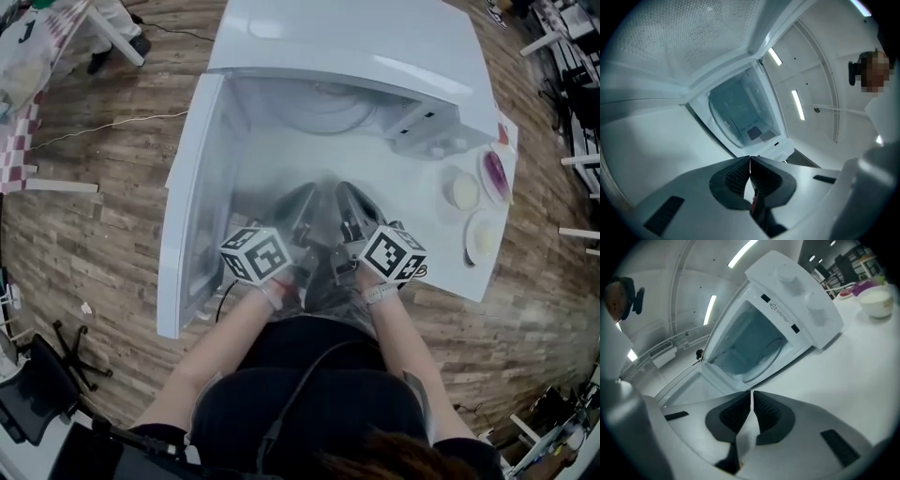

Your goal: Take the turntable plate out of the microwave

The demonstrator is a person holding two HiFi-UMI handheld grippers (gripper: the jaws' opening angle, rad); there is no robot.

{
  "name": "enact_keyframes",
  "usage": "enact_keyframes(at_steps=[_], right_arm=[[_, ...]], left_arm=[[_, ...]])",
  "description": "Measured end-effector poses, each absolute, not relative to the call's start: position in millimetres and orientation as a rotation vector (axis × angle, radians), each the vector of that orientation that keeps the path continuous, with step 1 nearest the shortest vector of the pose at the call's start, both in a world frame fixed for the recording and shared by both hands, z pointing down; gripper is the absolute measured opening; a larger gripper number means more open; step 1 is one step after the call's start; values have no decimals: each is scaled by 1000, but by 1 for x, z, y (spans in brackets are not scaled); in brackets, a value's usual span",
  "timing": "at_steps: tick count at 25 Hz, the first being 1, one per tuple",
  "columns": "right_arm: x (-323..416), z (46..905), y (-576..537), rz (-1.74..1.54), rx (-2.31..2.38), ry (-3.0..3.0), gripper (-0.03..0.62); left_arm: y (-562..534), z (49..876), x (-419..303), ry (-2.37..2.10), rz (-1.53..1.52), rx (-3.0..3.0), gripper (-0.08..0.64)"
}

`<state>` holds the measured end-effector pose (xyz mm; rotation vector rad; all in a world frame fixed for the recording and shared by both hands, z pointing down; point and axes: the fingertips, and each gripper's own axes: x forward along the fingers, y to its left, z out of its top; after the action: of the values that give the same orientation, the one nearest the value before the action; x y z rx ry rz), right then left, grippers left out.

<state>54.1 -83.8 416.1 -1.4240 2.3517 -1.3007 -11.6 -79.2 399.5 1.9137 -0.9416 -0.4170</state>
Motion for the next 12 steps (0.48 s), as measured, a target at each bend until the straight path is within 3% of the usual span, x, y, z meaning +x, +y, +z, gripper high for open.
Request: enact_keyframes(at_steps=[12], right_arm=[[62, 429, -159, -1538, -1341, 2047, 27]], left_arm=[[-110, 411, -22, -1036, -502, 1779, 12]])
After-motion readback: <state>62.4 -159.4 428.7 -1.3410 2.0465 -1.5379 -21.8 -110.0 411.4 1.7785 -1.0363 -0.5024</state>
